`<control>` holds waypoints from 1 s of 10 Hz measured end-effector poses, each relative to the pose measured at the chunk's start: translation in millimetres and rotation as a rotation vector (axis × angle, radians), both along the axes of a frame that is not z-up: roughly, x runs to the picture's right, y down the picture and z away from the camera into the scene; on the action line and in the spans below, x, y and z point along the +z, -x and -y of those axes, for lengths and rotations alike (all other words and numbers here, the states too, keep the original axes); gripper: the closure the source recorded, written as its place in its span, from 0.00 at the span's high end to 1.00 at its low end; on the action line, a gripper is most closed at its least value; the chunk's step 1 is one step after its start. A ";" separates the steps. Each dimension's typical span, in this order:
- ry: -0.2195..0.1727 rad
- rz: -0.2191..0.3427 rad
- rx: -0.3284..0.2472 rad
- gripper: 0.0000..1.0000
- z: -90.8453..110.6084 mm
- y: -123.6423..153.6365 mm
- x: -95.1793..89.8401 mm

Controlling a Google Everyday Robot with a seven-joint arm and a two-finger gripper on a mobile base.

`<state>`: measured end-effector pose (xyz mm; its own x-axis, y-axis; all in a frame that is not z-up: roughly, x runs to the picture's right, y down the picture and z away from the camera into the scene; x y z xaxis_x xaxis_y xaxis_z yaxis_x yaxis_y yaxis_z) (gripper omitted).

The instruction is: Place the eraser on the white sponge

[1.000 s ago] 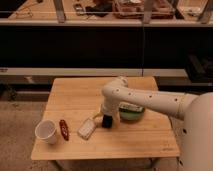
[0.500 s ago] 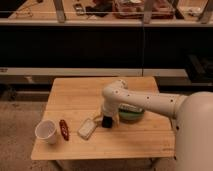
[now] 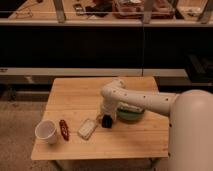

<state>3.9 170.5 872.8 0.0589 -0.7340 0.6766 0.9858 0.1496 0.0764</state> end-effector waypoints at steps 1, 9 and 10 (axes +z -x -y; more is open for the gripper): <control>0.002 0.000 -0.002 0.37 -0.9 -0.6 1.9; -0.085 0.023 -0.051 0.00 49.7 21.9 -12.8; -0.108 0.059 -0.077 0.00 63.4 39.9 -30.3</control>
<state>-36.1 107.1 842.5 -0.0381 -0.8037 0.5938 0.9873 0.0615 0.1466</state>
